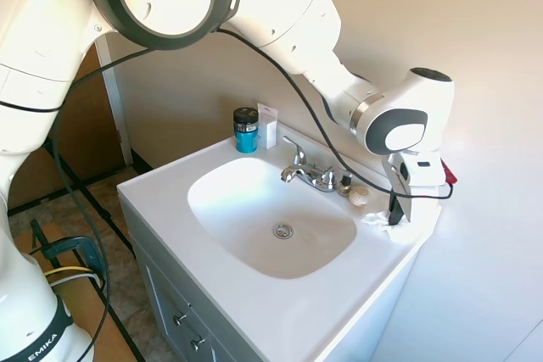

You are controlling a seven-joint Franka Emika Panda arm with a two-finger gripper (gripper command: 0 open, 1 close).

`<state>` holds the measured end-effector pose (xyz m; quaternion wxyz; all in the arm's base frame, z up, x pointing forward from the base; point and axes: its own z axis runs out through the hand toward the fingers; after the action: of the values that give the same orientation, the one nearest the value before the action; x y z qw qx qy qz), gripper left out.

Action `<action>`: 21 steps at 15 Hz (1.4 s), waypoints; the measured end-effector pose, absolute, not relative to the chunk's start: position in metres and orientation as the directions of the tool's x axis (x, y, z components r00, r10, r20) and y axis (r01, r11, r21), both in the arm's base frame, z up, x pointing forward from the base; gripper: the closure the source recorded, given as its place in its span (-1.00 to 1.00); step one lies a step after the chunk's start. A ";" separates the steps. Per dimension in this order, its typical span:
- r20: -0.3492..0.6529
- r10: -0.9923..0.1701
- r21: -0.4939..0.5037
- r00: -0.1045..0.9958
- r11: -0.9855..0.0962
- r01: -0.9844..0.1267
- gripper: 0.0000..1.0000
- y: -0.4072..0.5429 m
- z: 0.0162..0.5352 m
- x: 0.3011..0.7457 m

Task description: Throw the tissue in the trash bin

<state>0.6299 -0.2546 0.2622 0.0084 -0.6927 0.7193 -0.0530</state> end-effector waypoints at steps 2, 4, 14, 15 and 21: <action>0.054 -0.998 -0.124 -0.035 0.028 -0.992 1.00 -0.262 0.287 0.624; 0.053 -0.999 -0.163 -0.011 0.002 -0.987 1.00 -0.256 0.322 0.610; 0.152 -0.946 -0.311 0.285 -0.319 -0.895 1.00 0.029 0.470 0.544; 0.164 -0.936 -0.311 0.312 -0.349 -0.884 1.00 0.065 0.472 0.539; 0.260 -0.856 -0.268 0.446 -0.508 -0.819 1.00 0.233 0.464 0.503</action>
<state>0.5031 0.2329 0.4637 0.0514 -0.8488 0.4933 -0.1829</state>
